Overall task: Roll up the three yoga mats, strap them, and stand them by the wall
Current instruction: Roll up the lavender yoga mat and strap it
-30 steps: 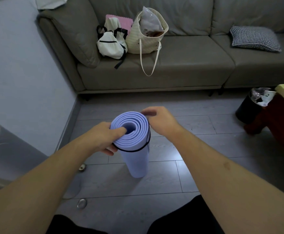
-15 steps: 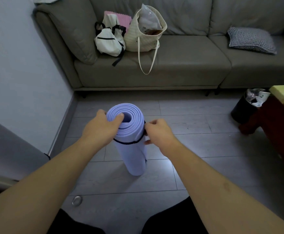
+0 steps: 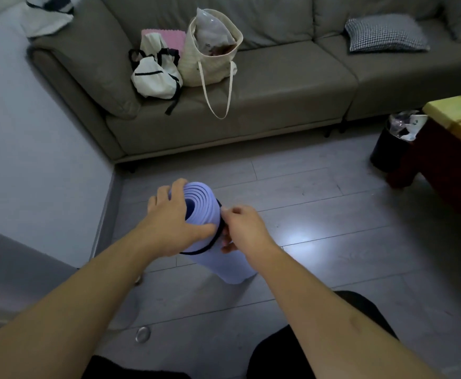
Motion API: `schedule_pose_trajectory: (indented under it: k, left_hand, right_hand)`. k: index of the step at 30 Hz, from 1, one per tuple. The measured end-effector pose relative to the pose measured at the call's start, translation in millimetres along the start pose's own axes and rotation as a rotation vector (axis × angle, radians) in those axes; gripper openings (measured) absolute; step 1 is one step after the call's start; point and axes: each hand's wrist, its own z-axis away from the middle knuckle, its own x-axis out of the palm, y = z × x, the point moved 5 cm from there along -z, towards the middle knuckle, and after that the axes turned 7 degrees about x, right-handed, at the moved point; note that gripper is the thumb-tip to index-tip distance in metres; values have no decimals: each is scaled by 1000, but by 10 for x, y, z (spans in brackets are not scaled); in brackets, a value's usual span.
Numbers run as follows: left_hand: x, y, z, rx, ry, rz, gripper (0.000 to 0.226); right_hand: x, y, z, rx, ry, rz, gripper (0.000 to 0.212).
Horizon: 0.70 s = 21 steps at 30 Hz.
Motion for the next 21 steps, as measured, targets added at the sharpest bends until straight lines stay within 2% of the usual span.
schedule_pose_trajectory:
  k: [4, 6, 11, 15, 18, 21]
  left_hand:
    - [-71, 10, -34, -15, -58, -119, 132]
    - [-134, 67, -80, -6, -15, -149, 127]
    - [-279, 109, -215, 111, 66, -192, 105]
    - [-289, 108, -289, 178, -4, -170, 110]
    - [-180, 129, -295, 208, -44, -116, 111]
    - [-124, 147, -330, 231, -32, -107, 113]
  right_hand:
    - [42, -57, -18, -111, -22, 112, 29]
    - [29, -69, -45, -139, 4, 114, 29]
    - [-1, 18, -160, -77, -3, -84, 19]
    - [-73, 324, -368, -15, 80, 28, 22]
    - [-122, 563, -488, 96, 82, -3, 23]
    - [-160, 617, -568, 92, 113, 15, 22]
